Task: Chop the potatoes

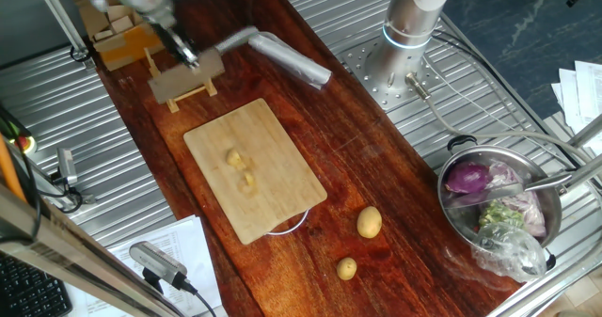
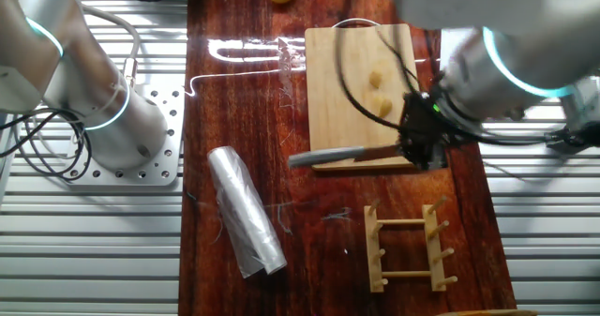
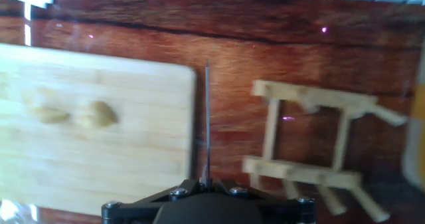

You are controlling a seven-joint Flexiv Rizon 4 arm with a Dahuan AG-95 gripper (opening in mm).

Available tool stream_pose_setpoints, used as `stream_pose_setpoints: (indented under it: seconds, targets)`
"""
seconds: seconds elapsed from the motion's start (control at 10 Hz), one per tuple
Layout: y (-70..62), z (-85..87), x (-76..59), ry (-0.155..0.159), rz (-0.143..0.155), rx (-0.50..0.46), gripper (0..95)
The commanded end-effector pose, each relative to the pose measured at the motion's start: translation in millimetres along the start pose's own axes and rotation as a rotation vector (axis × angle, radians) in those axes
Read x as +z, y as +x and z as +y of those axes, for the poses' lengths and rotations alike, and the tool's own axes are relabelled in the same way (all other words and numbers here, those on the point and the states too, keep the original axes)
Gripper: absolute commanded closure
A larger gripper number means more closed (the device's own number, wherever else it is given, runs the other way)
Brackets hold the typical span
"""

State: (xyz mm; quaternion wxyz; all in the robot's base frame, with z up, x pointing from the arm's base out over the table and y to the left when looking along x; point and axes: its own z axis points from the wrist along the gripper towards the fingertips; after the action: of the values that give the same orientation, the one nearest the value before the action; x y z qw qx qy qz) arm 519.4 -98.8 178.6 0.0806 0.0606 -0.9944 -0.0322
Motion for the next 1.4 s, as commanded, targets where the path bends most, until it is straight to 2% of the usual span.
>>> stream_pose_setpoints:
  seconds: [0.1, 0.2, 0.3, 0.4, 0.5, 0.6, 0.7, 0.8, 0.9, 1.1, 1.2, 1.3, 1.4]
  targets:
    - [-5.3, -0.7, -0.6, 0.007, 0.023, -0.009, 95.0]
    - [-5.3, -0.7, -0.6, 0.01, 0.027, -0.033, 95.0]
    - [-5.3, -0.7, -0.6, -0.004, 0.026, -0.032, 95.0]
    - [-6.2, 4.1, 0.5, -0.003, 0.03, -0.009, 95.0]
    - [-12.0, 35.4, 8.3, 0.006, 0.03, 0.051, 95.0]
    - [-18.1, 56.5, 11.6, 0.017, 0.03, 0.084, 95.0]
    - [-21.5, 69.4, 12.9, 0.035, 0.03, 0.098, 95.0]
    - [-21.8, 69.6, 13.3, 0.031, 0.029, 0.1, 95.0]
    - [-21.8, 69.6, 13.3, 0.024, 0.028, 0.06, 95.0]
    - [-21.8, 69.6, 13.3, 0.017, 0.048, -0.028, 95.0]
    - [-21.8, 69.6, 13.3, 0.003, 0.045, -0.05, 95.0]
    - [-24.2, 73.4, 14.9, -0.014, 0.043, -0.039, 95.0]
    - [-34.0, 92.1, 20.4, -0.005, 0.043, -0.011, 95.0]
